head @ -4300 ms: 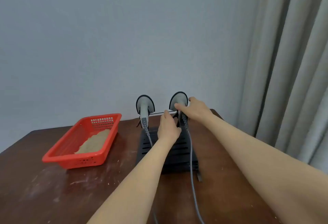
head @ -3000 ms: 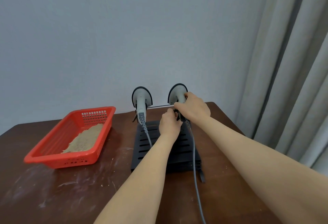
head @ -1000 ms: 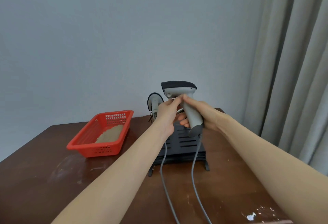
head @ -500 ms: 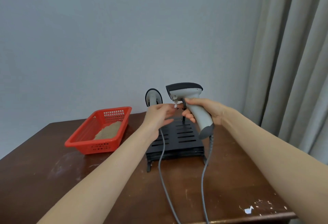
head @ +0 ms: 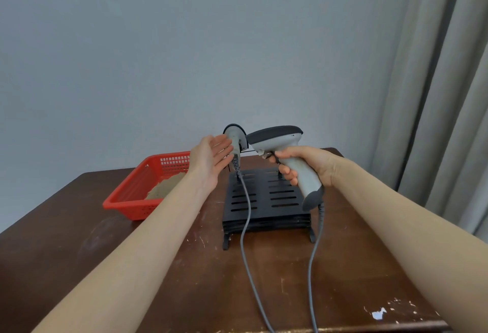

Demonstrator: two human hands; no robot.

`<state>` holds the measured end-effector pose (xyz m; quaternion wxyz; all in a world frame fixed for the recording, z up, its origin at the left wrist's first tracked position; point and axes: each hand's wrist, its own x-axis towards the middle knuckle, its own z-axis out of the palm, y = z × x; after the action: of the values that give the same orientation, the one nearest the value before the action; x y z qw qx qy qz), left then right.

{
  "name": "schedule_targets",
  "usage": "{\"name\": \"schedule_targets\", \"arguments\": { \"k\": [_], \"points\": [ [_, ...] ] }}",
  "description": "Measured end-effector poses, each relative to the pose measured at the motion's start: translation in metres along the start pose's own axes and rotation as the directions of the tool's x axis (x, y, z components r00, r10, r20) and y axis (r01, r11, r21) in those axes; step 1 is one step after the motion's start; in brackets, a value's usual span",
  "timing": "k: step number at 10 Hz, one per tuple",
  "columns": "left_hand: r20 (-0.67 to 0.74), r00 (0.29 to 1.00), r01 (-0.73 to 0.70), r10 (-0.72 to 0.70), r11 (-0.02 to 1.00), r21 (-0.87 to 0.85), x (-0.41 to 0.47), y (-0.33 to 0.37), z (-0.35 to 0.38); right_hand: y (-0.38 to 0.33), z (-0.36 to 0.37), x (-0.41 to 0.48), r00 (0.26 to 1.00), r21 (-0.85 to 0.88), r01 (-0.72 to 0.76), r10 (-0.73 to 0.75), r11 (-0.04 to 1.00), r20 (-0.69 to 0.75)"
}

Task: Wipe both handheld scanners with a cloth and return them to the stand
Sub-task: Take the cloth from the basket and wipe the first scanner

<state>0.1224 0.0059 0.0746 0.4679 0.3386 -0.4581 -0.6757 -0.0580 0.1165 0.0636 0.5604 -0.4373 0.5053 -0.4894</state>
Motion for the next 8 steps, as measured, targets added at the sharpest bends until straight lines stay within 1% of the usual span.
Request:
{"name": "schedule_targets", "arguments": {
  "k": [3,5,8],
  "points": [
    [-0.042,0.999,-0.027,0.029,0.999,0.046,-0.004,-0.002,-0.005,0.000,0.001,0.001,1.000,-0.058,-0.013,0.012,0.998,-0.015],
    [-0.074,0.997,-0.032,0.037,0.997,0.066,-0.003,-0.001,-0.012,-0.001,0.002,0.001,1.000,-0.067,-0.012,0.010,0.998,-0.030],
    [-0.063,0.997,-0.047,0.052,0.996,0.079,-0.002,0.002,-0.016,-0.002,0.004,0.002,0.999,-0.082,-0.021,0.018,0.996,-0.045]
  ]
}}
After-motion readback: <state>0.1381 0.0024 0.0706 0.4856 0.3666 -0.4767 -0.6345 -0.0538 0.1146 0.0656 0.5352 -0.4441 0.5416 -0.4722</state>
